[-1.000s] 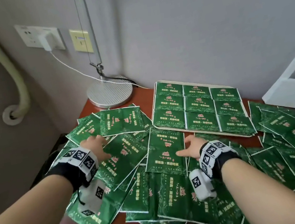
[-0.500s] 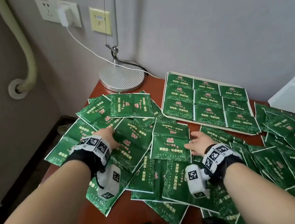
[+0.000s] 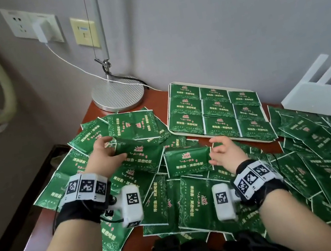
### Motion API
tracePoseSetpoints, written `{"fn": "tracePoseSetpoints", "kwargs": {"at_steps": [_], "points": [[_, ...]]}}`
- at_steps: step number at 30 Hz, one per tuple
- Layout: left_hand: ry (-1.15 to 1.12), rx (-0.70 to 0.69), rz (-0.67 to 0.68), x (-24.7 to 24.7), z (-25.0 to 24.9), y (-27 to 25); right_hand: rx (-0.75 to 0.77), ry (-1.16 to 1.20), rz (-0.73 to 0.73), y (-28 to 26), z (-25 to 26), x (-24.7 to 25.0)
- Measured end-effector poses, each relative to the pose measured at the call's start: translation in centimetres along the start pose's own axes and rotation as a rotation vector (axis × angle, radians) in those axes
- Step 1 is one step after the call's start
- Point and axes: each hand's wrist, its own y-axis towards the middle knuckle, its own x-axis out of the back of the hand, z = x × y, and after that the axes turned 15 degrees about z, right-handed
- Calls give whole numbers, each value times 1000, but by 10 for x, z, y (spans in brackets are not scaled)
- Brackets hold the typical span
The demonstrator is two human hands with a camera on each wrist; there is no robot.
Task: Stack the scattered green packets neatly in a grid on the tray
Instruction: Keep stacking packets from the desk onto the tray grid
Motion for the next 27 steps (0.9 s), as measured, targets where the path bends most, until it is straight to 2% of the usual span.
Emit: {"fn": "tracePoseSetpoints", "kwargs": {"at_steps": [2, 6, 10, 13, 17, 20, 27], "points": [[13, -24, 23, -3, 2, 4, 23, -55, 37, -1, -3, -3], [203, -21, 63, -11, 4, 8, 28, -290, 62, 0, -3, -8], [256, 6, 41, -14, 15, 9, -1, -451, -7, 4, -1, -12], [263, 14, 1, -12, 21, 11, -10, -409, -56, 5, 4, -12], [232, 49, -51, -8, 26, 12, 60, -385, -110, 4, 5, -7], [154, 79, -1, -7, 30, 10, 29, -366, -84, 5, -2, -9], [7, -44, -17, -6, 23, 8, 17, -317, -53, 13, -9, -12]]}}
